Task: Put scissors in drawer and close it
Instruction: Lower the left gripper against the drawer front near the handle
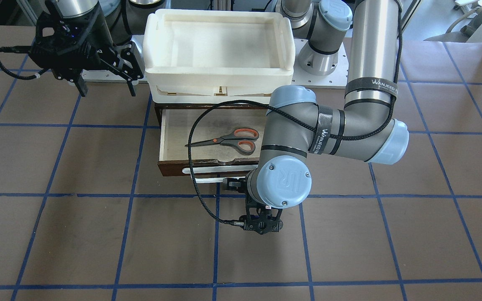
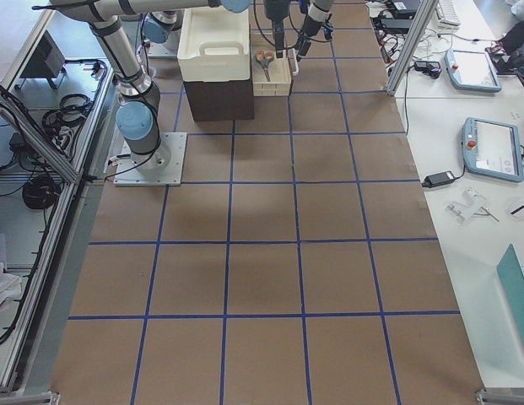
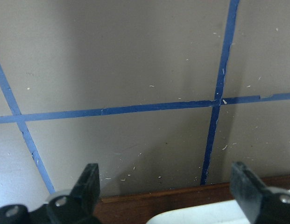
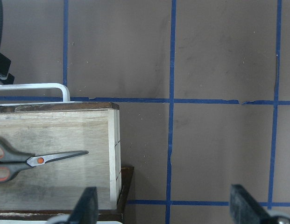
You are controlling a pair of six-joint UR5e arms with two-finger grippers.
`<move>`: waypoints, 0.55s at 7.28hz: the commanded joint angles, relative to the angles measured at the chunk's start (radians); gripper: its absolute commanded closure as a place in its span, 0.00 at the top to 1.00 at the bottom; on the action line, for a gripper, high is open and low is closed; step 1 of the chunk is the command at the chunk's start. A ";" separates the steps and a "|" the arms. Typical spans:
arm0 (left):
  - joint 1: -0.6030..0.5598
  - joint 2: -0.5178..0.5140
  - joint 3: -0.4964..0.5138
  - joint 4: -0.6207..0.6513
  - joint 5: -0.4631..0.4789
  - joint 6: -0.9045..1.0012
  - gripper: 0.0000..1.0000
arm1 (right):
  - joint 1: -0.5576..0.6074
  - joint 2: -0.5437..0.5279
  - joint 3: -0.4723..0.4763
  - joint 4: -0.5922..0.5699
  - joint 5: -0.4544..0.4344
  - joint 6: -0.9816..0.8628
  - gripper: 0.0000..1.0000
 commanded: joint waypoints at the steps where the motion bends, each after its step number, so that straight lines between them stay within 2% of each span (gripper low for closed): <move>1: 0.000 0.004 0.000 -0.012 0.001 0.000 1.00 | 0.000 0.000 0.000 0.000 0.000 0.000 1.00; 4: 0.014 0.013 0.012 -0.001 0.006 0.002 1.00 | 0.000 0.000 0.000 0.000 -0.002 0.000 1.00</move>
